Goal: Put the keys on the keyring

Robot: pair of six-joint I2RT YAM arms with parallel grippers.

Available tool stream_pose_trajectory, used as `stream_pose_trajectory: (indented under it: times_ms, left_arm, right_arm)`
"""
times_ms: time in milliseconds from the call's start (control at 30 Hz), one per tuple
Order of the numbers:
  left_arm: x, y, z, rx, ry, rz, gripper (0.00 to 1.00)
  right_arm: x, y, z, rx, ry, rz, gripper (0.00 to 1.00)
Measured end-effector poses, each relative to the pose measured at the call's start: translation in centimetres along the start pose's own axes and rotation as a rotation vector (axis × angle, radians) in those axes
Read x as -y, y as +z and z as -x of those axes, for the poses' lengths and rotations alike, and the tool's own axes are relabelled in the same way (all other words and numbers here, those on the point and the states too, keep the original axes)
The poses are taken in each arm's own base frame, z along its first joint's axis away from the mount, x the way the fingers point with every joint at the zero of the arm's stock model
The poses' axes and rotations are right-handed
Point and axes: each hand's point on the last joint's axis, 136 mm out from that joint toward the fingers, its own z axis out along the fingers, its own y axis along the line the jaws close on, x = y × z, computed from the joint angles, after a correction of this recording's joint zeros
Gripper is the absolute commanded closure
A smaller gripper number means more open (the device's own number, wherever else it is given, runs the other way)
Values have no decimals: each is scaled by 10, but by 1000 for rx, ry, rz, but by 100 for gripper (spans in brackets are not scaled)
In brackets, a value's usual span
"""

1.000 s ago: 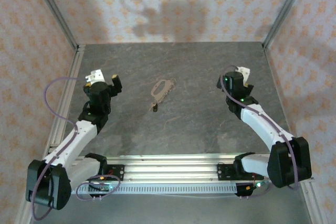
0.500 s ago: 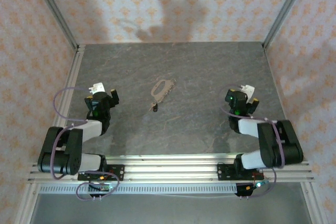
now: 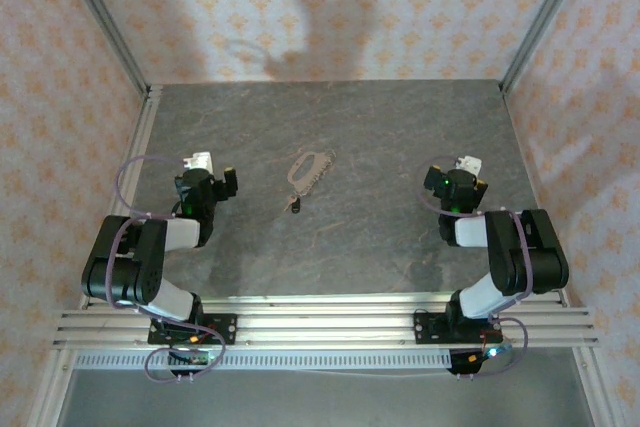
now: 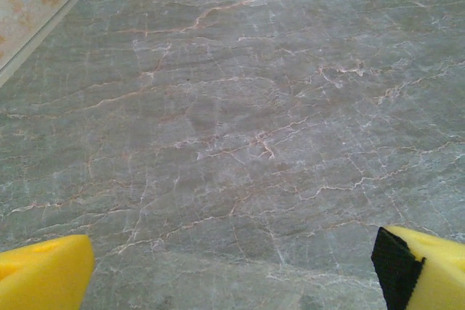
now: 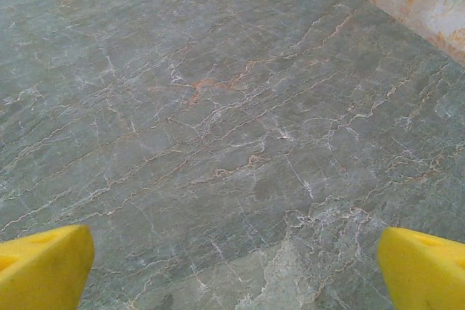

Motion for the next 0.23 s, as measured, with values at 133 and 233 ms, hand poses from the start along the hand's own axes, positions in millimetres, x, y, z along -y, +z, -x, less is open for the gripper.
stream_pose_trajectory:
  times_ms: [133,233]
  left_arm:
    - [0,0,2,3,0,0,0]
    - [0,0,3,5,-1,0,0]
  right_arm:
    - [-6,2,5,3,-5,29,1]
    - [-9,2,6,3,-7,44,1]
